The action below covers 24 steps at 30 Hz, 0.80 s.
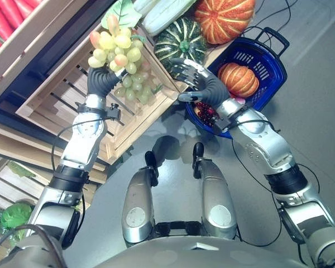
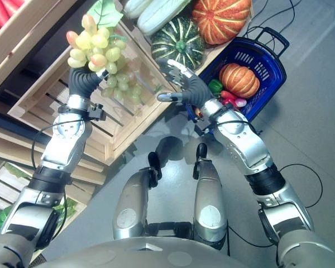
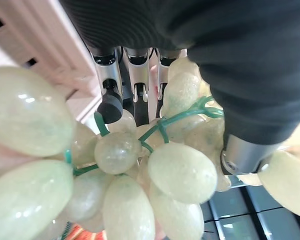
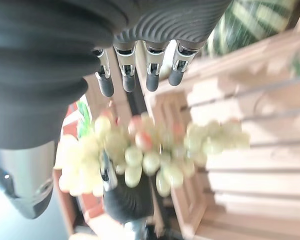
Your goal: Pick up fruits and vegetables into the basket
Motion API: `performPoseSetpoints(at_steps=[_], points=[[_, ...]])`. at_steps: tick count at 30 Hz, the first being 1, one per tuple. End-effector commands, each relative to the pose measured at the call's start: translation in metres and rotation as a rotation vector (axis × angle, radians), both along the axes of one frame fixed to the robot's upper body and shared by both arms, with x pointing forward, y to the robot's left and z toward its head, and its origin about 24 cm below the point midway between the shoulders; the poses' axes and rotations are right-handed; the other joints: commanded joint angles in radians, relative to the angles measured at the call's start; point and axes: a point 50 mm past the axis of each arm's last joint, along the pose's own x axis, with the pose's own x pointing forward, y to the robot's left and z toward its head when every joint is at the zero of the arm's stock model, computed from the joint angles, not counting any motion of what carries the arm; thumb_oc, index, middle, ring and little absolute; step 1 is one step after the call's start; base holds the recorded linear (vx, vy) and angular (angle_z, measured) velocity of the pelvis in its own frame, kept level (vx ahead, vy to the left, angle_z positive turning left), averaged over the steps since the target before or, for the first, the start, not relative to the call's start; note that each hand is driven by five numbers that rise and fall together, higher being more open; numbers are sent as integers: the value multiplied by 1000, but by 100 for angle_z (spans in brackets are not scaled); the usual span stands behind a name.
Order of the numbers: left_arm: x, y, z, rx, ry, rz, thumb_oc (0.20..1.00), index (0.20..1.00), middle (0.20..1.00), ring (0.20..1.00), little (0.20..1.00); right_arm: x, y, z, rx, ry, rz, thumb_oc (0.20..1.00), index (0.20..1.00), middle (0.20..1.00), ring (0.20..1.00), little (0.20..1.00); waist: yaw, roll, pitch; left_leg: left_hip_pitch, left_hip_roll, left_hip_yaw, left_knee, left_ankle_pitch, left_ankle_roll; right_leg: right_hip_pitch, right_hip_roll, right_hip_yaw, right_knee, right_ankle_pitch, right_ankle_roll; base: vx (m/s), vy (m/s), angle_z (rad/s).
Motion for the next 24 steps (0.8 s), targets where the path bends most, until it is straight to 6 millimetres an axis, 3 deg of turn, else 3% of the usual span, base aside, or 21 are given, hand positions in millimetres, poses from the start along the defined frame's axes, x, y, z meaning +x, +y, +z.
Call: performPoseSetpoints(at_steps=[1,6,11,17,24], points=[[-14,-26,36,91,-186,-100,200,200,200,200,200,-16,31,22,142,-44,129,1000,1000,1000,1000,1000,4,-49,-113,24,-47,2,-24,1,34,100,-29,-3,-60,-25,56,47,-8,12],[-13,-43,43,164,-222,-138,200,200,200,200,200,-9,41,20,159,-24,56,1000,1000,1000,1000,1000,9,-56,-134,58,-47,2,-42,-7,36,136,-34,-1,-88,-19,63,64,-6,8],[-15,-53,51,172,-273,-152,200,200,200,200,200,1,38,18,153,-72,-53,1000,1000,1000,1000,1000,7,-58,-141,81,-47,2,-54,-14,36,160,-35,1,-107,-17,64,33,13,0],[-18,-62,57,171,-324,-146,200,200,200,200,200,14,21,13,209,-100,-249,1000,1000,1000,1000,1000,-1,-56,-144,94,-47,2,-58,-24,37,170,-40,3,-112,-17,69,0,0,0],[-16,-66,48,145,-303,-95,200,200,200,200,200,23,-6,6,258,-145,-464,1000,1000,1000,1000,1000,-19,-49,-153,115,-46,7,-67,-31,39,183,-43,9,-121,-17,74,17,35,-1]])
